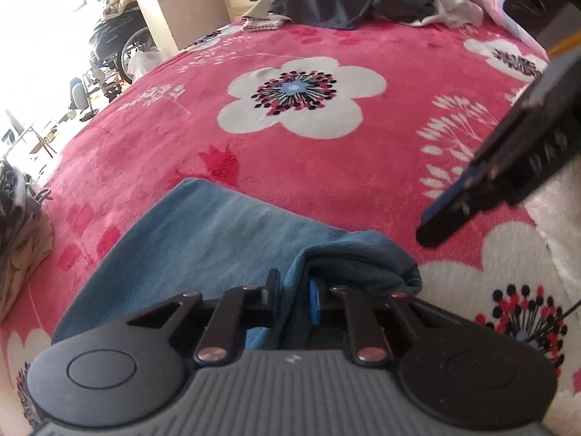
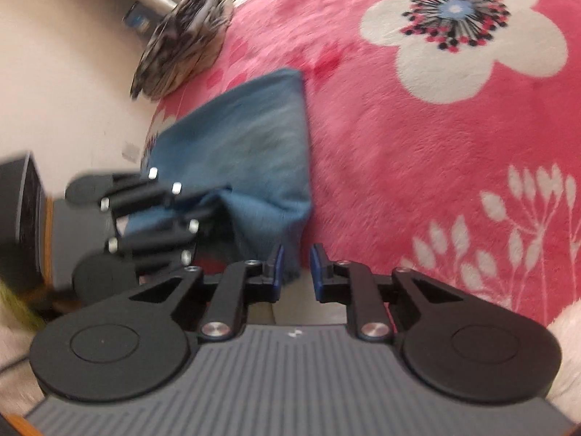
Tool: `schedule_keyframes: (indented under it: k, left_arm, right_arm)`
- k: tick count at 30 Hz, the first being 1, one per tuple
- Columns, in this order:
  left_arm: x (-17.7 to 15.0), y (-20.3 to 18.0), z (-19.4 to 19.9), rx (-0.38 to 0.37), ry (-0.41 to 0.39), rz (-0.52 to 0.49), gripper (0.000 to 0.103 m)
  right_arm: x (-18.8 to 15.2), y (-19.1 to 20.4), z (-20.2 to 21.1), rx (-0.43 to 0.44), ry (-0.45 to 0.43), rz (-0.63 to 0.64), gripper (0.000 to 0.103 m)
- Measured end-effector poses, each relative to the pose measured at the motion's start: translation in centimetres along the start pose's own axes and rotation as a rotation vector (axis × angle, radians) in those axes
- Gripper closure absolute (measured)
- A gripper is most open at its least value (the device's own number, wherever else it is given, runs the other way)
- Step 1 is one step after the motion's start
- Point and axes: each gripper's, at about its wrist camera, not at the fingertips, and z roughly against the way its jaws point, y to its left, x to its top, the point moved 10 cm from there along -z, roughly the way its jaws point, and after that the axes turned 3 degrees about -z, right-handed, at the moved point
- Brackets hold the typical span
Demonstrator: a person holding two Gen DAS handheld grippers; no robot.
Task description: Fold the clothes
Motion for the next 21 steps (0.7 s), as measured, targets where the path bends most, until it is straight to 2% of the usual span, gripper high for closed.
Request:
schedule_keyframes:
  k: [4,8,17,20,21]
  left_arm:
    - [-0.1,0.4,0.2,-0.006,-0.019,0.027,0.087]
    - [-0.3,0.6,0.5,-0.016,-0.031,0.039,0.087]
    - [-0.6,0.8,0.8,-0.048,-0.050,0.059,0.087]
    - [-0.9,0.7,1.3,-0.080,-0.053,0.062,0.078]
    - [-1.0,0.6,1.5,-0.093,-0.055,0.066,0.072]
  right_arm:
    - [-0.8,1.0,-1.4,-0.002,0.056,0.042,0.086]
    - [-1.2,1.3,-2.8,-0.024,0.074,0.072,0.086]
    - [-0.3,3.6,-5.4,0.004,0.033,0.164,0.088]
    - [0.2,3.2,-5.4,0.023,0.016,0.100,0.089]
    - [0.3,2.7,-5.3,0.041,0.015,0.054,0.089]
